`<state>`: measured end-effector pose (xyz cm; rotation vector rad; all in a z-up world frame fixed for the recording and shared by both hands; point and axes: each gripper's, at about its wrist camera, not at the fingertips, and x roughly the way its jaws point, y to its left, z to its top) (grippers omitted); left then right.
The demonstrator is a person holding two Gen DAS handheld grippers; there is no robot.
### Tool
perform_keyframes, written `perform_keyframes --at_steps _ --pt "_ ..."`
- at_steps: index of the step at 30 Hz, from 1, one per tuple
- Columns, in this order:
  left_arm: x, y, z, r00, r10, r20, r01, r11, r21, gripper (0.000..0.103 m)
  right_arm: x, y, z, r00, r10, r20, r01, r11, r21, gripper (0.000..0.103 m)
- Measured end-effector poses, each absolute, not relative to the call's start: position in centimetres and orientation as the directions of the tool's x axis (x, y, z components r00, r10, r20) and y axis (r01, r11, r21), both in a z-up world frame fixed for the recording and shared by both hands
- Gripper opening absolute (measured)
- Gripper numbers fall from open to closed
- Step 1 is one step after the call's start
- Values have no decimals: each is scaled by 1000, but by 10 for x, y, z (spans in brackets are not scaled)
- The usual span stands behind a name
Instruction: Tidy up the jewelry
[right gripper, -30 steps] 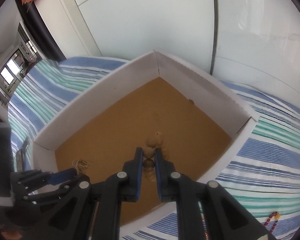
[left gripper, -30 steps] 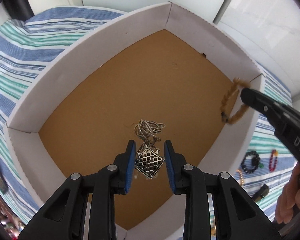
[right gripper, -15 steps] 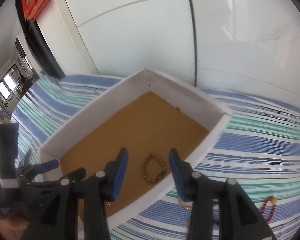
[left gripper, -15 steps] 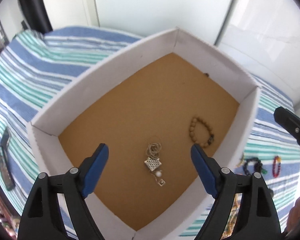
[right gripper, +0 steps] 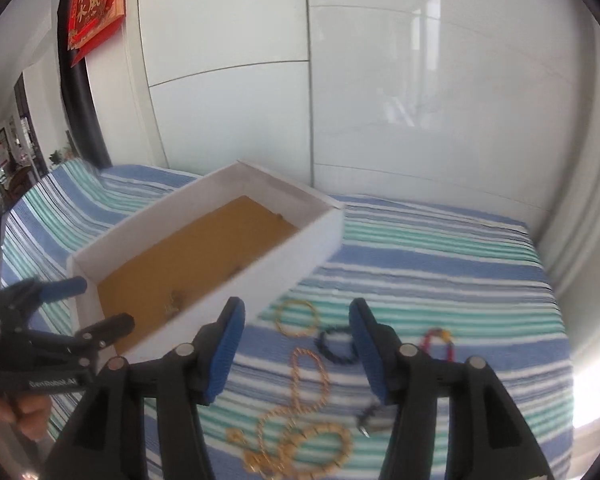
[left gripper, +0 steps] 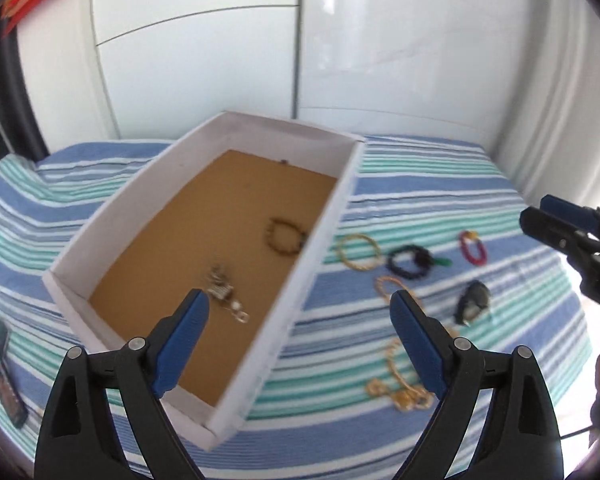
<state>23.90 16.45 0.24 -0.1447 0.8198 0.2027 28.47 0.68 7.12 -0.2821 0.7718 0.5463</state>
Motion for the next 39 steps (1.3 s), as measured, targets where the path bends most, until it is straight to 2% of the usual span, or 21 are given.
perform_keyframes --at_steps 4,9,11,13,17,23,29,35,39 --pt "211 127 -12 680 63 -730 -128 991 -33 93 246 -27 61 619 318 -718 -515 855 -65 56" --pt "178 89 -43 593 -11 -805 -31 999 -36 93 201 -62 37 643 262 -720 -441 895 -69 56" --pt "162 79 -53 586 -6 -810 -26 999 -26 93 182 -77 26 651 226 -725 -398 914 -73 57" --pt "149 74 -59 581 -7 -814 -28 999 -28 95 166 -87 17 652 182 -736 -367 925 -97 63" --pt "128 64 -63 573 -13 -820 -6 1000 -21 99 139 -102 5 643 123 -756 -340 930 -137 63" --pt "110 64 -55 567 -80 -820 29 997 -77 99 116 -116 8 632 125 -765 -297 950 -91 63" --pt "91 64 -47 599 -25 -800 7 1000 -27 99 92 -117 20 639 141 -756 -297 952 -73 64" --pt "65 79 -60 620 3 -785 -24 1000 -16 99 79 -129 31 674 109 -730 -254 963 -90 64" --pt "63 87 -70 595 10 -804 -59 998 -31 99 77 -143 32 676 95 -731 -223 971 -80 64"
